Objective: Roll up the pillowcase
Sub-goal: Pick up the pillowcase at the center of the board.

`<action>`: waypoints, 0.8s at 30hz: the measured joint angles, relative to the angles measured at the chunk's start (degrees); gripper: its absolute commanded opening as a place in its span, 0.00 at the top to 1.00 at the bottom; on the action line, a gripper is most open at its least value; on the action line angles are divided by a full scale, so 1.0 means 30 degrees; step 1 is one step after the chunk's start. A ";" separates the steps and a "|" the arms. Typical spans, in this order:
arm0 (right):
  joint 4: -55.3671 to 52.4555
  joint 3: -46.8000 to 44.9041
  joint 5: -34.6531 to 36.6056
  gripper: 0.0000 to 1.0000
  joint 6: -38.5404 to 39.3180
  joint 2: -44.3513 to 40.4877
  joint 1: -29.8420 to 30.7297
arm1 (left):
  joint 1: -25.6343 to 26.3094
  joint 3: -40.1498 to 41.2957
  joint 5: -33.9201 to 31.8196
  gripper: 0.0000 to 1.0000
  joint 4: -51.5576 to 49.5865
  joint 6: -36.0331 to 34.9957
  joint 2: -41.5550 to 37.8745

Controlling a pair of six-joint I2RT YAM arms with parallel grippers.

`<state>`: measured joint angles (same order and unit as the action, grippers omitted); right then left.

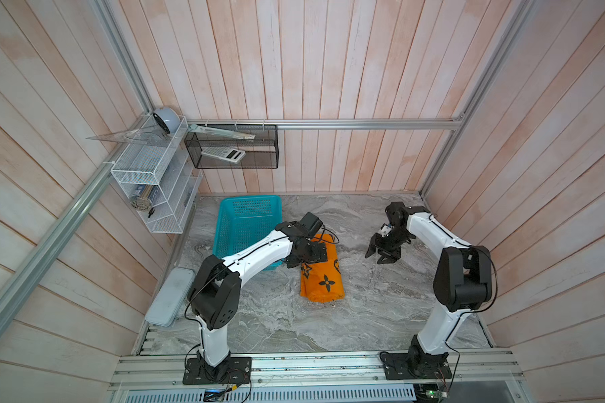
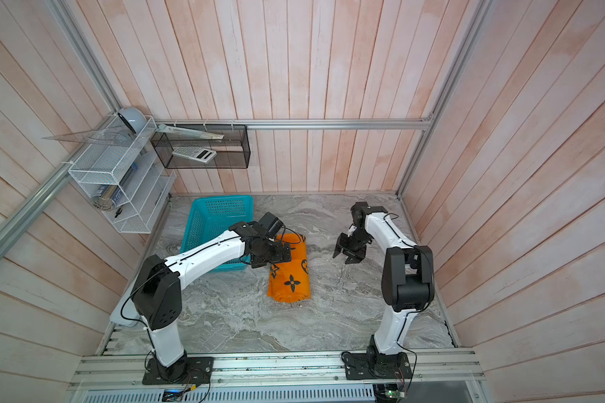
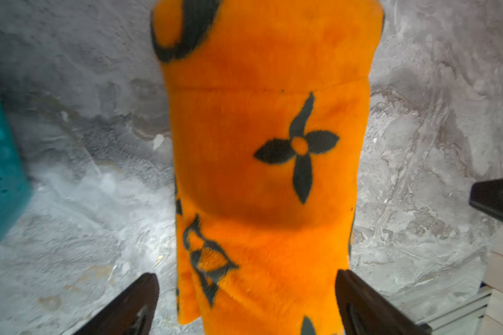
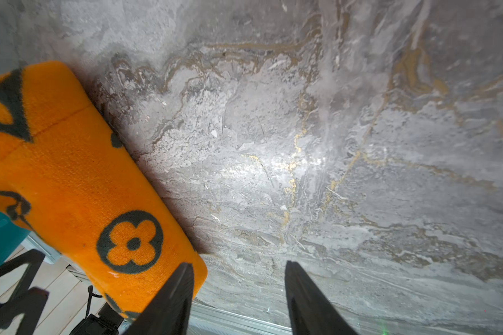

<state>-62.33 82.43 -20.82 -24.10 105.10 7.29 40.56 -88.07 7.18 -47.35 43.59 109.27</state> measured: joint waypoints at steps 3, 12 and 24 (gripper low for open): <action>0.0044 -0.0102 -0.0007 0.44 0.0058 -0.0007 0.0211 | 0.0000 -0.0452 0.0073 0.00 0.0197 0.0415 0.1661; 0.0051 -0.0306 -0.0015 0.44 0.0117 0.0000 0.0219 | 0.0109 -0.1734 -0.1180 0.00 -0.1362 0.1027 0.2557; -0.0204 0.0612 -0.0015 0.45 0.0117 0.0036 0.0182 | -0.0313 -0.0393 0.0415 0.10 0.0175 0.0765 0.3242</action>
<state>-62.94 84.27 -20.86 -23.75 105.21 7.84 39.62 -89.25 8.43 -46.83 45.89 119.00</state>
